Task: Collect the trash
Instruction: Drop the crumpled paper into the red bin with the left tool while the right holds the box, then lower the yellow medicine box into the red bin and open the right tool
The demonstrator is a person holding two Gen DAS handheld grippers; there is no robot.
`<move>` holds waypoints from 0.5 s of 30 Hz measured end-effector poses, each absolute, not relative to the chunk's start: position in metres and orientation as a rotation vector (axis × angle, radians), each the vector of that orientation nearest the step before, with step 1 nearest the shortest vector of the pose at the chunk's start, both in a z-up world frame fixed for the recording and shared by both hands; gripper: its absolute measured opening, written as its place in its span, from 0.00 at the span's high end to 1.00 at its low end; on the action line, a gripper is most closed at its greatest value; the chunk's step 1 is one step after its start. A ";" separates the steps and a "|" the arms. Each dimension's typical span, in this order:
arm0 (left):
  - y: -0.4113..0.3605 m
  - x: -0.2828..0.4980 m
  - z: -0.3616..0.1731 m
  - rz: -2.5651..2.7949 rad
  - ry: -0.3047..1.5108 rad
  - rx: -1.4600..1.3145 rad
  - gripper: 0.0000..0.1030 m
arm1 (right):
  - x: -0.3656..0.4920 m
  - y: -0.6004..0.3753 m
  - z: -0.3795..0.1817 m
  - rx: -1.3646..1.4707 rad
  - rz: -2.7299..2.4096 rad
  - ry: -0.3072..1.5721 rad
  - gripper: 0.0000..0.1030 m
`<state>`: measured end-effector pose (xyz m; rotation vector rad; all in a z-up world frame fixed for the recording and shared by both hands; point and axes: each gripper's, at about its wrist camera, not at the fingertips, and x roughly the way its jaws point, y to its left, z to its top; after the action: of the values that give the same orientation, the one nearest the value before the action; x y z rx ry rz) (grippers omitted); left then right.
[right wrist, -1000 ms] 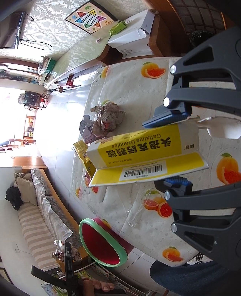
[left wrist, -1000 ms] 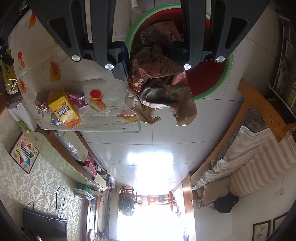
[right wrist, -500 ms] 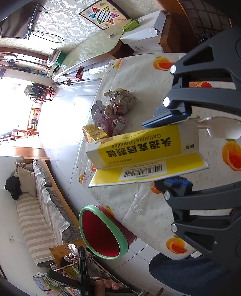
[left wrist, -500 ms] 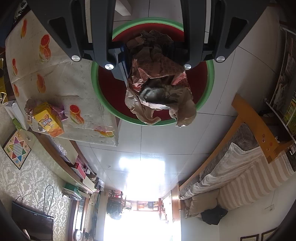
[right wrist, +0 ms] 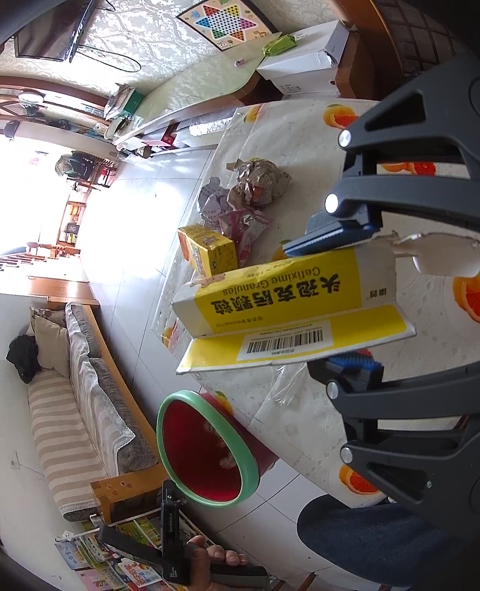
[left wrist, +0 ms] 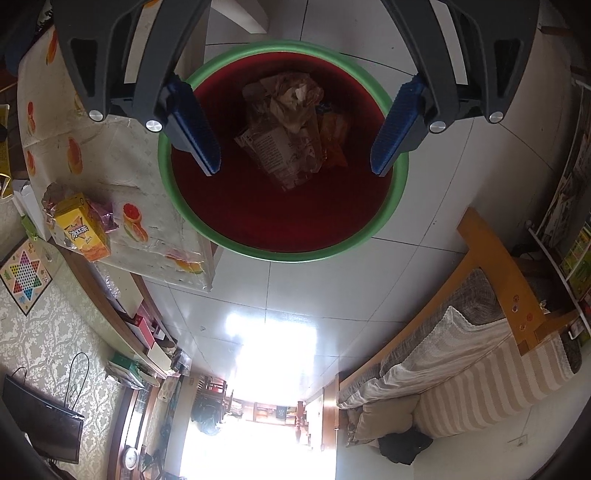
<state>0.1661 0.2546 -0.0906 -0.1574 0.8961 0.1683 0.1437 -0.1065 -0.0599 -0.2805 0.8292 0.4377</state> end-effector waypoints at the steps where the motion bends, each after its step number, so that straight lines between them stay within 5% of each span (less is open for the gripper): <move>1: 0.256 0.163 -0.088 0.171 0.889 -0.159 0.21 | 0.145 -0.102 -0.059 -0.281 0.449 0.828 0.56; 5: 0.264 0.143 -0.077 0.193 0.851 -0.161 0.12 | 0.153 -0.069 -0.054 -0.293 0.507 0.805 0.56; 15: 0.290 0.095 -0.064 0.228 0.814 -0.183 0.11 | 0.177 0.039 -0.058 -0.313 0.651 0.778 0.56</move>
<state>0.0948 0.2896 -0.0644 -0.1833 0.8136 0.2276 0.1767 0.0387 -0.0575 -0.3130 0.7779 0.6513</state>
